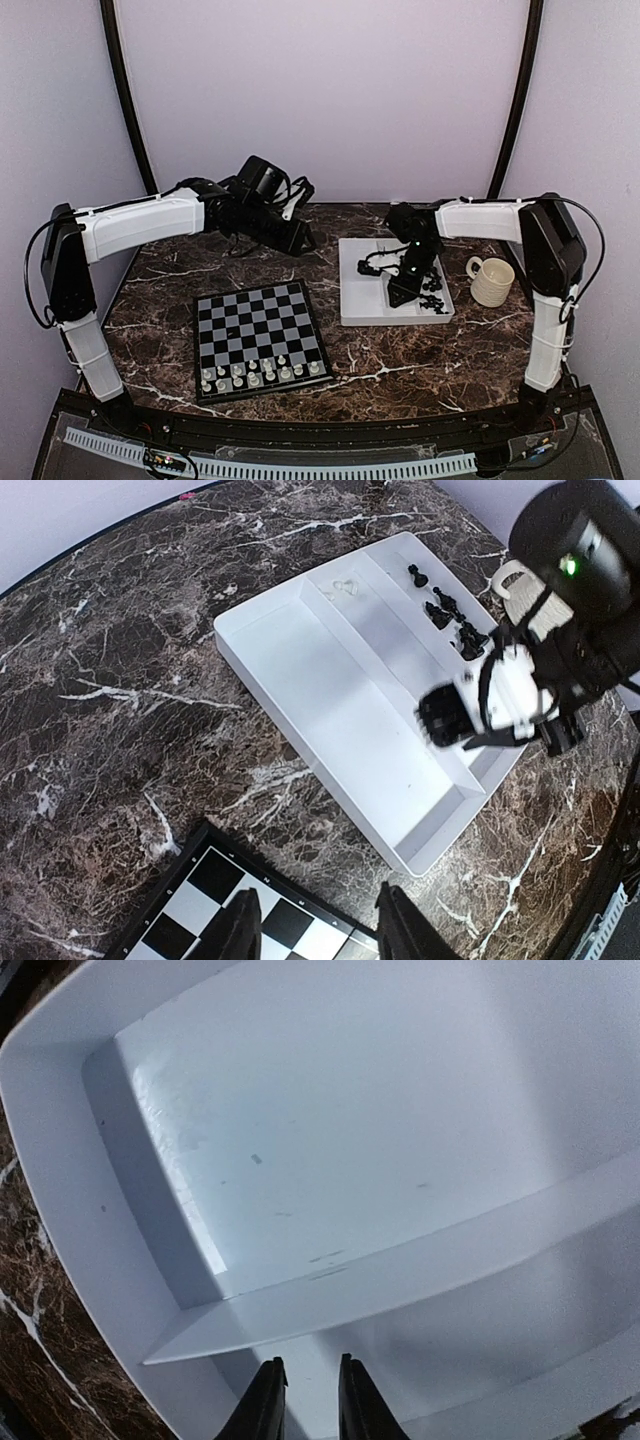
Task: Set up the chess pieces on the board
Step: Move the storage box to the center of the board, then pick up the pawn from the storage box, then pass from the right arm to the left
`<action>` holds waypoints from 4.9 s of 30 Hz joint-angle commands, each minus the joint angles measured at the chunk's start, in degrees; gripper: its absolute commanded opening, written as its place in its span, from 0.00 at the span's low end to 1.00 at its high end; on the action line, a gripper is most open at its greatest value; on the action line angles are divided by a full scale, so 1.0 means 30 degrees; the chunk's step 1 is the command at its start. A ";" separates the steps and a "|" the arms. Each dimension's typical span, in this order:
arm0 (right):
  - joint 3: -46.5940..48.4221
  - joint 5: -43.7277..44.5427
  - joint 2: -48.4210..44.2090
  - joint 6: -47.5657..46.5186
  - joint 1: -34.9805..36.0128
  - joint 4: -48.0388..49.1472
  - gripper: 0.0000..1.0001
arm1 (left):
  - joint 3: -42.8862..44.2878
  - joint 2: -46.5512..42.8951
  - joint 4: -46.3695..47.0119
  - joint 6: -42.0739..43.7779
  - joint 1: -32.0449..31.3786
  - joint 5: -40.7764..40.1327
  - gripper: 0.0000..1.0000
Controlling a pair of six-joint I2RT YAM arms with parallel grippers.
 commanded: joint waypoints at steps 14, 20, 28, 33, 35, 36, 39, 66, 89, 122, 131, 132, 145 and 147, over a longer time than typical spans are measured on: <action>1.0512 0.0563 0.5617 0.3301 -0.3580 0.1338 0.29 | -0.1017 -0.0529 0.0556 -0.1198 0.0143 0.0737 0.42; 1.2244 0.0557 0.7342 0.3932 -0.3573 0.0980 0.34 | -0.1114 -0.0575 0.0524 -0.1377 0.0191 0.0847 0.42; 1.2442 0.0802 0.8256 0.5001 -0.3601 0.1067 0.39 | -0.1165 -0.0359 0.0660 -0.1637 0.0187 0.1131 0.42; 1.2341 0.0730 0.8566 0.5542 -0.3601 0.1019 0.41 | -0.1116 -0.0151 0.0699 -0.1706 0.0175 0.1254 0.42; 1.2352 0.0817 0.8708 0.5702 -0.3601 0.0977 0.41 | -0.1087 -0.0078 0.0706 -0.1708 0.0171 0.1305 0.42; 1.2374 0.0898 0.8783 0.5745 -0.3601 0.0954 0.41 | -0.1079 -0.0056 0.0702 -0.1708 0.0193 0.1339 0.43; 1.2283 0.1215 0.8852 0.5864 -0.3601 0.0975 0.40 | -0.1070 0.0016 0.0702 -0.1735 0.0172 0.1358 0.42; 0.9978 0.2764 0.7291 0.7069 -0.3602 0.1491 0.31 | -0.1385 0.0286 0.0564 -0.1994 0.0222 0.1856 0.42; 0.8195 0.2860 0.5122 0.6836 -0.3669 0.2494 0.15 | -0.1026 0.0715 0.0767 -0.2059 0.0285 0.2364 0.42; 0.2297 -0.4645 -0.2838 -0.0795 0.0088 0.3826 0.10 | -0.2179 0.4096 1.4805 -1.5252 0.1287 1.2538 0.42; 0.3126 -0.5268 -0.2467 -0.0213 0.0325 0.3784 0.11 | -0.2407 0.5387 1.8371 -1.8327 0.1282 1.3811 0.41; 0.3237 -0.5407 -0.2386 -0.0136 0.0310 0.3731 0.11 | -0.2427 0.5525 1.8615 -1.8629 0.1269 1.3884 0.41; 0.3972 -0.6657 -0.2130 0.0026 0.0526 0.3028 0.11 | -0.2907 0.6102 2.0752 -2.0204 0.1275 1.4127 0.32; 0.4042 -0.6821 -0.2145 -0.0003 0.0523 0.2911 0.11 | -0.2930 0.6145 2.0805 -2.0221 0.1279 1.4060 0.31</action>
